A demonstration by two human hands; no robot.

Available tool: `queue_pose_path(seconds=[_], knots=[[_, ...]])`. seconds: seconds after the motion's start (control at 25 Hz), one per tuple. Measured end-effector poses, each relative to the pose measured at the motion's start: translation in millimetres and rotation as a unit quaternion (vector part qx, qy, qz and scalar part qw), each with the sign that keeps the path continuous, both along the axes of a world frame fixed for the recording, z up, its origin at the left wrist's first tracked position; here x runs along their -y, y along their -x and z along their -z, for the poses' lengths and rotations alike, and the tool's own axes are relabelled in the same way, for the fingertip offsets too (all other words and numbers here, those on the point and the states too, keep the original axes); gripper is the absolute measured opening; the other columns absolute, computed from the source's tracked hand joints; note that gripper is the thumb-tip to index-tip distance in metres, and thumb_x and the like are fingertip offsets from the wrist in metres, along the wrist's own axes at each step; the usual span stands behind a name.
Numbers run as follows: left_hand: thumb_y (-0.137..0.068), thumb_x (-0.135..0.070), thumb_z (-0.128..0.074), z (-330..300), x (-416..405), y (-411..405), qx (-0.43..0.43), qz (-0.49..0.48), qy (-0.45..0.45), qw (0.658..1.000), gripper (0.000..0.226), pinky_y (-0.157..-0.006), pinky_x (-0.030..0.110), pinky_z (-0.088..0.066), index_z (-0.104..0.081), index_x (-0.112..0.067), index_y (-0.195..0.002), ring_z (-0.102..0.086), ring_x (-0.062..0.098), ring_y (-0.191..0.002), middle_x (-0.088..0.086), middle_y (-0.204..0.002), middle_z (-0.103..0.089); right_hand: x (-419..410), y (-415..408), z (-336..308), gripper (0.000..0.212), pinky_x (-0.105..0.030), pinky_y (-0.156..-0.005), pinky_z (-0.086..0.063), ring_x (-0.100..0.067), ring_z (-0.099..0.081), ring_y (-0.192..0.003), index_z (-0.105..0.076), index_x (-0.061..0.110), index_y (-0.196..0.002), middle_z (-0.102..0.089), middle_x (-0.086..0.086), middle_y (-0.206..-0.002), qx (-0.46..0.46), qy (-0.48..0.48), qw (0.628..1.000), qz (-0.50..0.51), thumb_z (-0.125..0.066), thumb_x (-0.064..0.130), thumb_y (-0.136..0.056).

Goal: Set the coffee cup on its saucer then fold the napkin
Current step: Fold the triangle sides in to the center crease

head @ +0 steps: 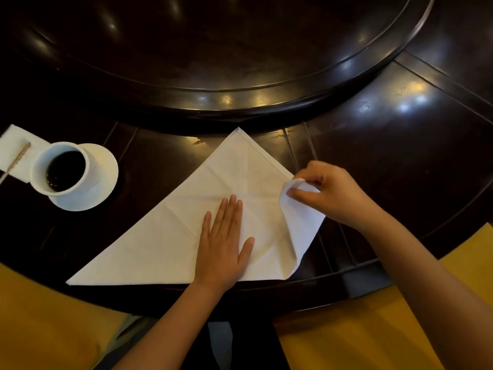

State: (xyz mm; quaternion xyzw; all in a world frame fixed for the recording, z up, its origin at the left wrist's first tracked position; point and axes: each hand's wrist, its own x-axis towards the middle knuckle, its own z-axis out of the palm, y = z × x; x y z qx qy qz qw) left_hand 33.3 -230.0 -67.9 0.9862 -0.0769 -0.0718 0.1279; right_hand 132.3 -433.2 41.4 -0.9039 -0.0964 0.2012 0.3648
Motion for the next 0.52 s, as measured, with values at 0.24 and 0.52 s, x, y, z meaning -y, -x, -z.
queue_pose_path(seconds=[0.24,0.52], knots=[[-0.096,-0.051,-0.014,0,-5,5,0.047,-0.006,0.070,0.996,0.065,-0.115,0.042,-0.003,-0.003,-0.014,-0.150,-0.006,0.021,-0.143,0.008,-0.155,-0.010,-57,-55,43,0.026,-0.019,-0.057,-0.034,-0.010,-0.041,-0.054,-0.057,0.013,-0.065,-0.044,0.000,-0.057,0.018,-0.006,0.998,0.060,-0.061,0.024,-0.088],[-0.097,-0.043,-0.012,4,-3,3,0.024,0.059,-0.011,0.998,0.061,-0.114,0.053,-0.013,-0.010,-0.011,-0.149,-0.012,0.023,-0.143,0.007,-0.155,-0.014,-78,-89,75,0.014,-0.043,-0.095,-0.042,-0.018,-0.056,-0.077,-0.063,0.013,-0.088,-0.060,-0.004,-0.079,0.043,0.045,0.993,0.097,-0.060,0.027,-0.088]])
